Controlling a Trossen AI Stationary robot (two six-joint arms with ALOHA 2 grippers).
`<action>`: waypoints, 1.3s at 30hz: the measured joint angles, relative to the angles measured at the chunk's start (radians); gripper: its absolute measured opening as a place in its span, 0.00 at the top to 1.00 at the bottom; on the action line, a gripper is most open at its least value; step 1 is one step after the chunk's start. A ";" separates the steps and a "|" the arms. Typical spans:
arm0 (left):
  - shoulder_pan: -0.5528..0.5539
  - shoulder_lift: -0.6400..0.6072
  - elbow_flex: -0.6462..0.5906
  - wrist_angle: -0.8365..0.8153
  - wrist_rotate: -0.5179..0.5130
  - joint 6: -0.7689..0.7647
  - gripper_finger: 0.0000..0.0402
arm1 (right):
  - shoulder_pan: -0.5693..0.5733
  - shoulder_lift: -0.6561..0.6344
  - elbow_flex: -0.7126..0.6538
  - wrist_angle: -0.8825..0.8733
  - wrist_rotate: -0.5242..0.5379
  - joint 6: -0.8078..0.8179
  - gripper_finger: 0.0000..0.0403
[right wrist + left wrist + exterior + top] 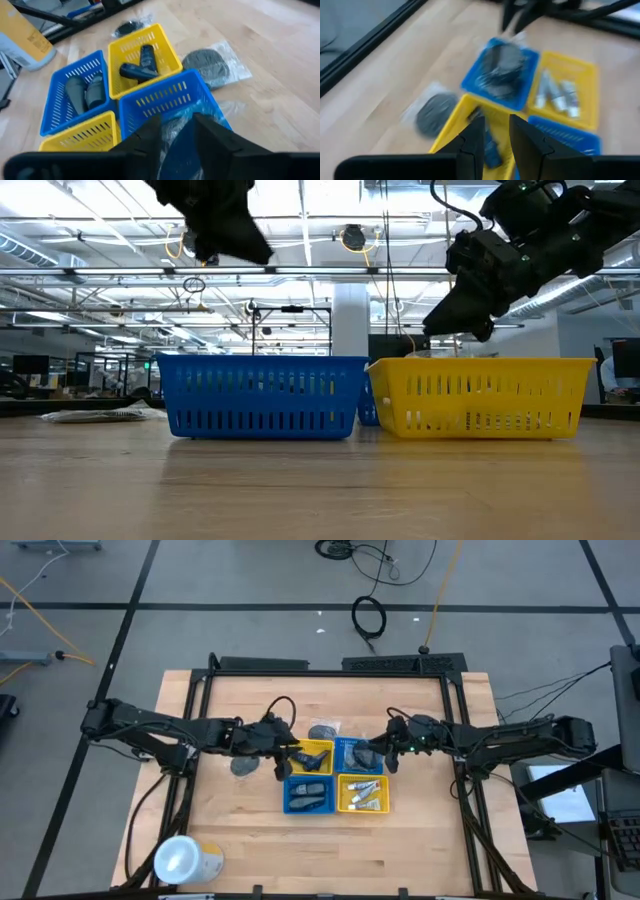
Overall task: Pick & Place Travel size toiletries
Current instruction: Put the black hairbrush into the right blue bin
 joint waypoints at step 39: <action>0.284 0.000 -0.246 -0.556 0.006 -0.394 0.55 | 0.000 -0.001 0.000 0.117 -0.008 -0.023 0.62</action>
